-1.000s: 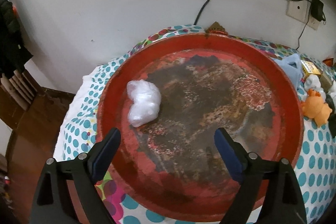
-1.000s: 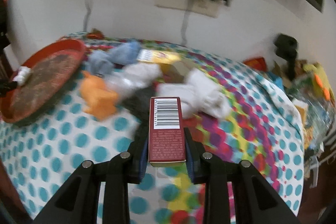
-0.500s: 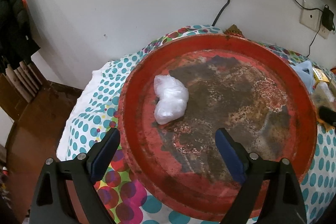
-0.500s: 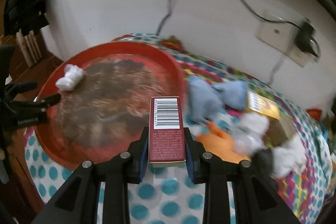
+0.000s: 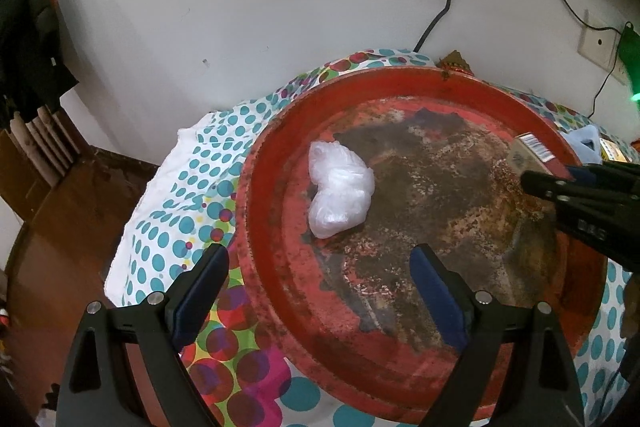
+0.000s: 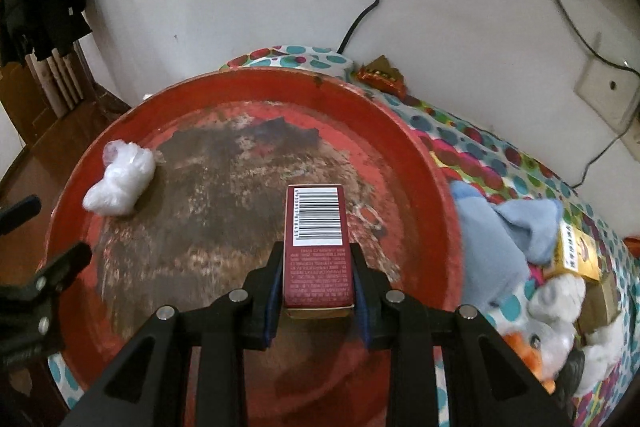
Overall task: Organize objects
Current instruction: 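Carry the red barcode box onto the red tray and release it with the right gripper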
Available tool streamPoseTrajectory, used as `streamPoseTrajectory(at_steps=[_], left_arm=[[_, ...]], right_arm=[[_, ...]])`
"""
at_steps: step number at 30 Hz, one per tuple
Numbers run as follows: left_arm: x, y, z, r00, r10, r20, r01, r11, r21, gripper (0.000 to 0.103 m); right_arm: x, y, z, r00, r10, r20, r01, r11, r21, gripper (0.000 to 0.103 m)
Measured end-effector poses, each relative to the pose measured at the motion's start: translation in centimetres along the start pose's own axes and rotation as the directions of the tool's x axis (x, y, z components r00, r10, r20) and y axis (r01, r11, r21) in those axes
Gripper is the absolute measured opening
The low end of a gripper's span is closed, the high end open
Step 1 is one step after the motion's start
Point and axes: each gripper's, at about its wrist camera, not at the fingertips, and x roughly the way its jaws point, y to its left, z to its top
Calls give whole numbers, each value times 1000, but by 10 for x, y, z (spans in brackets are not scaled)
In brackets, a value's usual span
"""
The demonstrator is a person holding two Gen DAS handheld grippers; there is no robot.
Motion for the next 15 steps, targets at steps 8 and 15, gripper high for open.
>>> streamPoseTrajectory(at_steps=[8,15], left_arm=[[1,-1,-2,1000,-16,-1,16,1000,10,91],[-5,4,1,997,-77,23,77,997,0,91]], right_arm=[[19,2,2,999,3,-53,-3,1000,4,32],[-7,-14,-6,999,24,-24,-22,997,71,43]])
